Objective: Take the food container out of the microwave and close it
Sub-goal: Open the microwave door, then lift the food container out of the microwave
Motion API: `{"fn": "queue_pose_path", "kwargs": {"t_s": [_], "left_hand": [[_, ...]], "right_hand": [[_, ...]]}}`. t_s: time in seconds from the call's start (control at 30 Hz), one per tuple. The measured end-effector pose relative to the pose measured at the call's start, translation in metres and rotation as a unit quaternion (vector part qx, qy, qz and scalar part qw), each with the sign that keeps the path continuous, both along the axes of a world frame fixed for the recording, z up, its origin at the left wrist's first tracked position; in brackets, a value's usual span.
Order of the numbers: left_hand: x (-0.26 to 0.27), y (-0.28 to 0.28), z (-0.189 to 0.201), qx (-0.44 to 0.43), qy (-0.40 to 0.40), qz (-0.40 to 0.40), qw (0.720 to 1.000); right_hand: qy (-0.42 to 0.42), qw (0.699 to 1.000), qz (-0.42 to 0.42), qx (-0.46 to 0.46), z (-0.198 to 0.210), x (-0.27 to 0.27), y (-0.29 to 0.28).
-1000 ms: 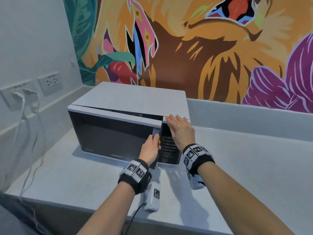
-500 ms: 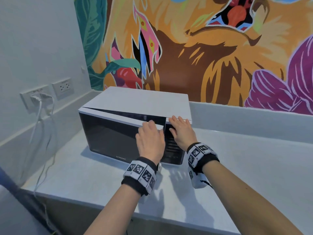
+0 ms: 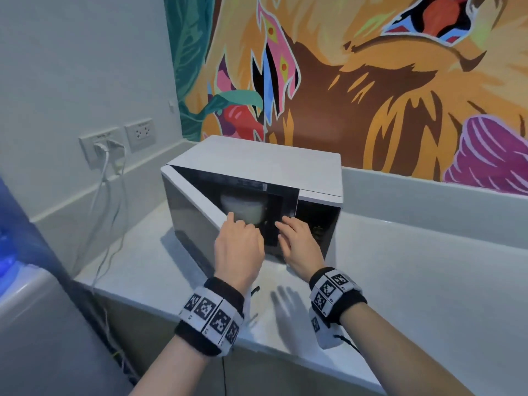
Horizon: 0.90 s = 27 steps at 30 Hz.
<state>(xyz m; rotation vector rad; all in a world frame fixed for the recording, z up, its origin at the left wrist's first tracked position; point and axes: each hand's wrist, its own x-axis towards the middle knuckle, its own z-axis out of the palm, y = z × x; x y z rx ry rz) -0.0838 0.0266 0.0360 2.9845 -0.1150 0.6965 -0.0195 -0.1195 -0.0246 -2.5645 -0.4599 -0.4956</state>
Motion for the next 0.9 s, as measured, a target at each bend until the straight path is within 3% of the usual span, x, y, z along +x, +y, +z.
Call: {"fn": "queue_pose_path", "kwargs": {"t_s": [0.1,0.33,0.5,0.6,0.7,0.77,0.83,0.9], "left_hand": [[-0.025,0.031,-0.007,-0.047,0.042,0.092,0.994],[-0.038,0.102,-0.010,-0.019,0.066,0.264,0.962],[-0.031,0.128,-0.024,-0.025,0.067,0.311,0.948],[-0.023,0.129,-0.029,-0.061,0.029,0.318,0.946],[0.001,0.106,-0.033,-0.069,-0.027,0.259,0.963],[0.033,0.082,-0.039,-0.076,-0.018,0.120,0.990],[0.080,0.061,-0.053,-0.132,0.081,-0.020,0.988],[0.130,0.052,-0.064,-0.204,0.202,-0.061,0.956]], "right_hand": [[0.029,0.999,0.034,0.013,-0.010,0.002,0.019],[0.101,0.993,0.058,0.026,-0.025,0.010,0.060],[0.146,0.987,0.043,0.045,-0.030,0.021,0.070],[0.173,0.982,0.024,0.069,-0.035,0.033,0.069],[0.231,0.968,0.008,0.097,-0.036,0.049,0.070],[0.279,0.951,-0.011,0.133,-0.034,0.065,0.072],[0.310,0.934,-0.049,0.168,-0.029,0.084,0.078],[0.327,0.917,-0.095,0.210,-0.026,0.106,0.081]]}}
